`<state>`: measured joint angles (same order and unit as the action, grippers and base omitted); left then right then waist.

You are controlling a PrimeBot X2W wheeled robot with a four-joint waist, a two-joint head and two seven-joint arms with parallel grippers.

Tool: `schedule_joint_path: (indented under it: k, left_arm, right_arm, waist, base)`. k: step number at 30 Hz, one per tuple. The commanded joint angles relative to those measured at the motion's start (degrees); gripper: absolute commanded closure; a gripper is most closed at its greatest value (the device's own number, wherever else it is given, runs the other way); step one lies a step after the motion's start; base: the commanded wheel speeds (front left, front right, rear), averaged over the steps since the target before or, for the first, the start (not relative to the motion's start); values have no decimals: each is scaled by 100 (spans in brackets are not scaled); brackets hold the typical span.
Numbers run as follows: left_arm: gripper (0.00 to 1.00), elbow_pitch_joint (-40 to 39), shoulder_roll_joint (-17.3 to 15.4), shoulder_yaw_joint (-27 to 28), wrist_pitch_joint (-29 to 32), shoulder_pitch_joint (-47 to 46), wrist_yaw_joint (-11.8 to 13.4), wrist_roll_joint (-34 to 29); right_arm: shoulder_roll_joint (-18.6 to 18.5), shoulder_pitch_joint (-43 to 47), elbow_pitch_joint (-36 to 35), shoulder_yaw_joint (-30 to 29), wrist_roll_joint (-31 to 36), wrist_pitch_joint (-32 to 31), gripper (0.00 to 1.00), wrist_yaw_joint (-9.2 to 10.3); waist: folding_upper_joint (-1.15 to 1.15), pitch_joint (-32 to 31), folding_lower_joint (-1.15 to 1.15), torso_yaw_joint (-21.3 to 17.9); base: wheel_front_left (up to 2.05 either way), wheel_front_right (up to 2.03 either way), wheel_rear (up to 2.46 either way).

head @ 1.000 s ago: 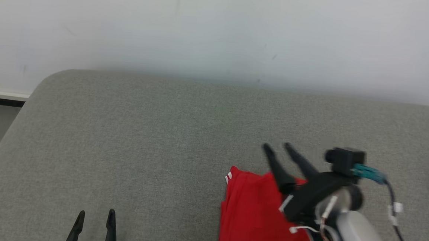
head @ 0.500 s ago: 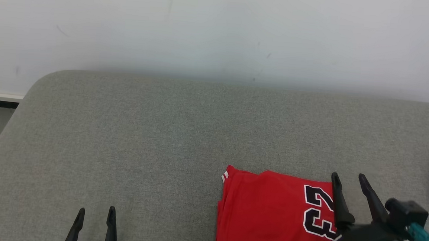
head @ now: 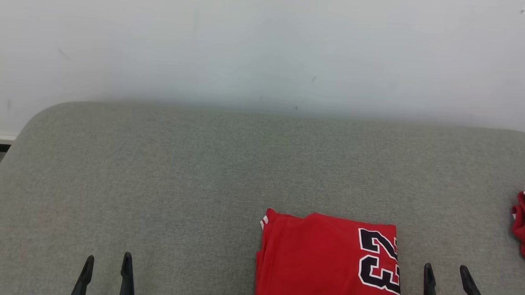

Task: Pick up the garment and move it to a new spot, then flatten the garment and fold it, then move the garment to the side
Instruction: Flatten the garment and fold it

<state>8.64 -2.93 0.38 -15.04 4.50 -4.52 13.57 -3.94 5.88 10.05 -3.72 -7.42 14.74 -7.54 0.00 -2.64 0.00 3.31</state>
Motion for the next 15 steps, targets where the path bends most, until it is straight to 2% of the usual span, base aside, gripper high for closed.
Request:
schedule_joint_path:
  k: [1,15]
  left_arm:
    - [0,-12,8,29,-15,61,2,23]
    - [0,316,9,296,-15,241,-137,-74]
  right_arm:
    - [11,73,-9,15,35,49,0,14]
    - [36,247,-166,122,95,45,0,15]
  waist:
    - [0,-25,0,-66]
    - [0,-172,0,-217]
  base:
    - [0,0,0]
    - [0,0,0]
